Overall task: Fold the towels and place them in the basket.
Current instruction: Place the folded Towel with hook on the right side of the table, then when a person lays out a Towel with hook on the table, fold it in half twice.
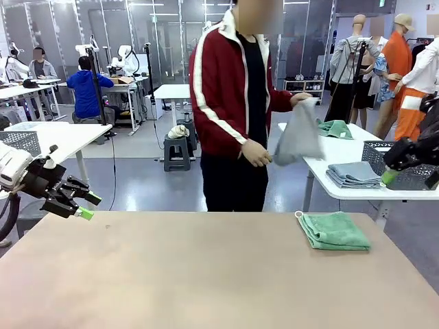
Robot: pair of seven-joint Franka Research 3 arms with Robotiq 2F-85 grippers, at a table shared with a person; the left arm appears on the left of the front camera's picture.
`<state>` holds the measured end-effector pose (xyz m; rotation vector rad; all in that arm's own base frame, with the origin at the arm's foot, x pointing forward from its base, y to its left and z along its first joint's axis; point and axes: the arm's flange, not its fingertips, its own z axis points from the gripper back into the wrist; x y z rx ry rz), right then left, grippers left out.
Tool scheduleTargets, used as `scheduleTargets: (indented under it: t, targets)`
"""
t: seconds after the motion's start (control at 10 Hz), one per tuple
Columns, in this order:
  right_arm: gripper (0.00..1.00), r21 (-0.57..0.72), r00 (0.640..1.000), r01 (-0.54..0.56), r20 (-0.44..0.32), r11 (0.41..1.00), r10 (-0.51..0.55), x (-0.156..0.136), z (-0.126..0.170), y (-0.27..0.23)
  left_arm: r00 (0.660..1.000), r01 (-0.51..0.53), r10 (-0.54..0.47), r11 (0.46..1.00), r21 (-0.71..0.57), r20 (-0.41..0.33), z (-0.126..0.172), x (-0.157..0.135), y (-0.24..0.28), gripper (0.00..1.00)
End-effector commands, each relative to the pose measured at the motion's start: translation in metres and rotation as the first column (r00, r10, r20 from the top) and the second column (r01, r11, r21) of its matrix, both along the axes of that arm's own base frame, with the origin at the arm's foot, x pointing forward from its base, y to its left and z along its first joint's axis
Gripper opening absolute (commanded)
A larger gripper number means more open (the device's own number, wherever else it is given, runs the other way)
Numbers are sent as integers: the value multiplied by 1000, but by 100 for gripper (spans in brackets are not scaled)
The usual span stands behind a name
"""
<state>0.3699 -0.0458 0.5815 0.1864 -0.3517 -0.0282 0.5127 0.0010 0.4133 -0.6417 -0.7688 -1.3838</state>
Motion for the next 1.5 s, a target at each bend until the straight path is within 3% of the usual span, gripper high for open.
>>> scheduleTargets:
  t: [0.0,1.4]
  targets:
    - [100,31,1000,-29,-5,999,29,-13,-6,9,1000,2,-2,1000,7,-4,1,-1,0,76]
    - [100,12,999,-38,-6,999,38,-21,1,14,1000,2,-2,1000,7,-4,1,-1,0,76]
